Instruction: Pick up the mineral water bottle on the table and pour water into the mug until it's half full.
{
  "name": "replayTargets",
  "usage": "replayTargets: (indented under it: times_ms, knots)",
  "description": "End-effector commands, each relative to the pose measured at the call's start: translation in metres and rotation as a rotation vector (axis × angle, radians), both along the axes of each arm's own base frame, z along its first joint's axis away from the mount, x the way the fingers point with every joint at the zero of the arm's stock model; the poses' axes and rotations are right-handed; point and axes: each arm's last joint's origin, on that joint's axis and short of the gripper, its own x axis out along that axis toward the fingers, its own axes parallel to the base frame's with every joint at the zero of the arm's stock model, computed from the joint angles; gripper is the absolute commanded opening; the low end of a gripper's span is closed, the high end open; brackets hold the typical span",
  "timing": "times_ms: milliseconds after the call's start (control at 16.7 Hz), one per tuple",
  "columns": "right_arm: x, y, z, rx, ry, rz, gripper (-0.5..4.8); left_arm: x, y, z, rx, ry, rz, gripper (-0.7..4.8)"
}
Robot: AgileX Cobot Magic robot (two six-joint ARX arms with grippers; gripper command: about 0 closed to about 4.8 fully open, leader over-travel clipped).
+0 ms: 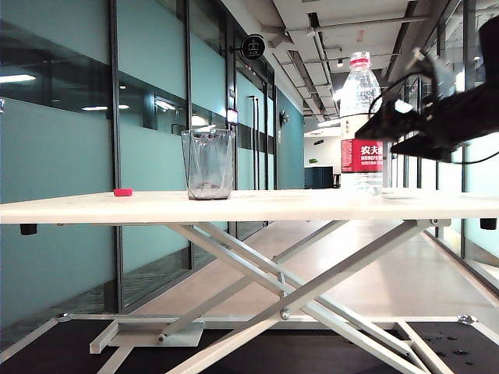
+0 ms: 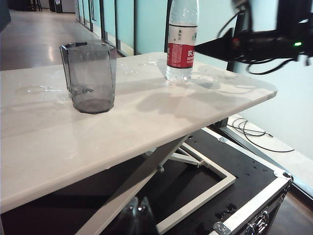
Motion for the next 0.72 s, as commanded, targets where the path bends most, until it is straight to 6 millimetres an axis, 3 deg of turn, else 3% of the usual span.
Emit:
replayTargets:
  times_ms: [60, 420, 720]
  knots:
    - [0.021, 0.002, 0.001, -0.023, -0.045, 0.022, 4.79, 0.0, 0.0, 0.001, 0.013, -0.019, -0.006, -0.05]
    - [0.057, 0.003, -0.003, -0.025, -0.071, 0.028, 4.79, 0.0, 0.0, 0.001, 0.034, -0.036, -0.005, -0.05]
    - [0.061, 0.009, -0.003, -0.025, -0.079, 0.042, 4.79, 0.0, 0.0, -0.001, 0.053, -0.032, -0.005, -0.05]
